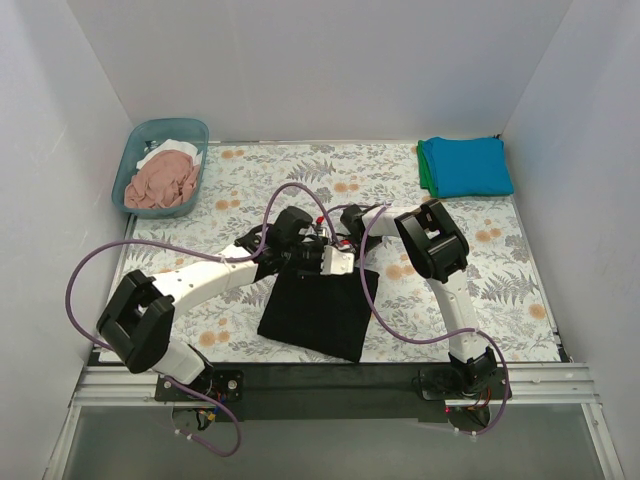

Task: Fold and stack the t-shirts
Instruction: Fold the tshirt

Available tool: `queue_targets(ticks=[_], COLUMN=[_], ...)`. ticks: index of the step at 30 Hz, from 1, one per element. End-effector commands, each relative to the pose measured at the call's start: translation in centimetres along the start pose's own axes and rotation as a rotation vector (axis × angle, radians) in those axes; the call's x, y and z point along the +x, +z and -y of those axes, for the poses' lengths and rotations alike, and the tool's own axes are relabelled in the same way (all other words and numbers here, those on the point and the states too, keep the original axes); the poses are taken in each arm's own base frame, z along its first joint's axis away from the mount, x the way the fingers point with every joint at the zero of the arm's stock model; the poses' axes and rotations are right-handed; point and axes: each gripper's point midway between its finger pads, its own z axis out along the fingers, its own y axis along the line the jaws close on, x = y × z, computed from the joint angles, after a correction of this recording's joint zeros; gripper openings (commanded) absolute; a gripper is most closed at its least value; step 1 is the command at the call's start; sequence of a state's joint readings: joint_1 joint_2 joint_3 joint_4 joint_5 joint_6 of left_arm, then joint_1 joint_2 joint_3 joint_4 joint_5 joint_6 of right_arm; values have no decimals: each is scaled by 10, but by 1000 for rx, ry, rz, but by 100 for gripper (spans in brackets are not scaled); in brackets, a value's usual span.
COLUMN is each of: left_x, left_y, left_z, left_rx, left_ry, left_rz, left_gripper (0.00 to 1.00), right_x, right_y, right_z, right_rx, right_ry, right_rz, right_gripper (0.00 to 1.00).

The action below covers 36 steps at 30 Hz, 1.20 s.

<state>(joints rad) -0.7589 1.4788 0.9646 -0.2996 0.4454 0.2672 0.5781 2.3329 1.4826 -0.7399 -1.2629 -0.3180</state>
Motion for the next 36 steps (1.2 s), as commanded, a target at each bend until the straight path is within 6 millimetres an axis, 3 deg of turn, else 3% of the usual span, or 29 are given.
queue_targets(ticks=[1, 8, 18, 24, 36], left_x=[-19, -20, -23, -13, -14], left_y=[-7, -11, -12, -4, -10], left_z=[-34, -56, -68, -60, -34], left_rx=[-96, -164, -200, -174, -128], left_ry=[71, 86, 115, 126, 184], left_rz=[42, 54, 64, 58, 109], left_gripper=[0, 0, 0, 0, 0], right_x=[14, 16, 16, 6, -30], right_y=[3, 4, 5, 1, -31], right_z=[23, 24, 24, 19, -6], right_rx=[40, 45, 52, 85, 354], right_ry=[14, 10, 1, -30, -253], right_rz=[-30, -36, -42, -39, -60], right_gripper=[17, 17, 17, 18, 21])
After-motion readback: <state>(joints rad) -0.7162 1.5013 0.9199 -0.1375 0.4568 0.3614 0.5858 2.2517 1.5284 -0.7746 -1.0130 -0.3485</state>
